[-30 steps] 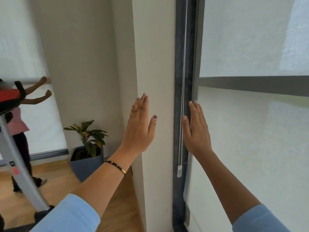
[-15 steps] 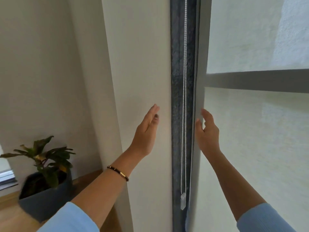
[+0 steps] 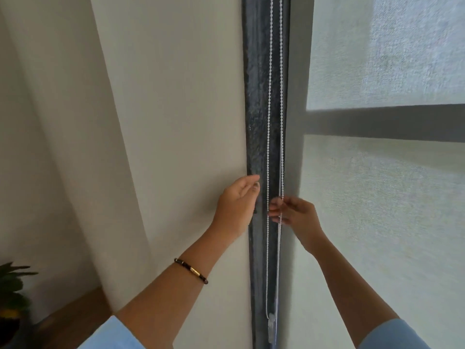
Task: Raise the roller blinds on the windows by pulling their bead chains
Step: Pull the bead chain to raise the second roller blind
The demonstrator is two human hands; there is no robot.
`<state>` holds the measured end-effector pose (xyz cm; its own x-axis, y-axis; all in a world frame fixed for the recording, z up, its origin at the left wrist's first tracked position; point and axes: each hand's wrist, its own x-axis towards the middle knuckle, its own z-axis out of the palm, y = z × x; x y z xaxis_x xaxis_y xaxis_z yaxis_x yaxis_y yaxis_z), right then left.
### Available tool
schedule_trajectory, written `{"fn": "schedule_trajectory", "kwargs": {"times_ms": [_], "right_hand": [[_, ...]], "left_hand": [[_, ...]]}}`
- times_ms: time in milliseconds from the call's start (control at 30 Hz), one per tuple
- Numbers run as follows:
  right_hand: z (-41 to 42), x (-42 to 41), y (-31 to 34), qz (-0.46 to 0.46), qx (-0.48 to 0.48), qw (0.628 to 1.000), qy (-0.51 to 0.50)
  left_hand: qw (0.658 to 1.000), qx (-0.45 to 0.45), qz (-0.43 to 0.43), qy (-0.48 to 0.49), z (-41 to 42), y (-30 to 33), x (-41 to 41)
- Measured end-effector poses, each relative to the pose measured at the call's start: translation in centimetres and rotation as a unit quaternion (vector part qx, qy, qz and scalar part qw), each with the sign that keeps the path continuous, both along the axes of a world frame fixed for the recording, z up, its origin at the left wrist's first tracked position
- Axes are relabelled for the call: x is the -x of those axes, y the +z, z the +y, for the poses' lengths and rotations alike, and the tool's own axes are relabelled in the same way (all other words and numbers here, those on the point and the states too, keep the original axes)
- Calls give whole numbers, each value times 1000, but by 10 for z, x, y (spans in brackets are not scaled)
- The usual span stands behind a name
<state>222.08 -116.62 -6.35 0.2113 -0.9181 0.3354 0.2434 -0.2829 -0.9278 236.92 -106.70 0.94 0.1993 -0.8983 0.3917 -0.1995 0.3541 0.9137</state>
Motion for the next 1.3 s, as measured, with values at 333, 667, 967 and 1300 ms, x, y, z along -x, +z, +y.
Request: {"fn": "schedule_trajectory", "kwargs": {"times_ms": [333,667,967,1300], "right_hand": [[103,29,11,60,-27,993,98],[152,44,-8,59,2,984,-168],[175,27,-30,78,30,954,-288],[191,42,6,163,53,886,-431]], "left_hand": [[990,-80,33,-116,-48,18,23],[884,-43,182,-429,-12,56,25],[830,-66,248,-496,40,64,10],[897,12,270,-350,99,42,15]]}}
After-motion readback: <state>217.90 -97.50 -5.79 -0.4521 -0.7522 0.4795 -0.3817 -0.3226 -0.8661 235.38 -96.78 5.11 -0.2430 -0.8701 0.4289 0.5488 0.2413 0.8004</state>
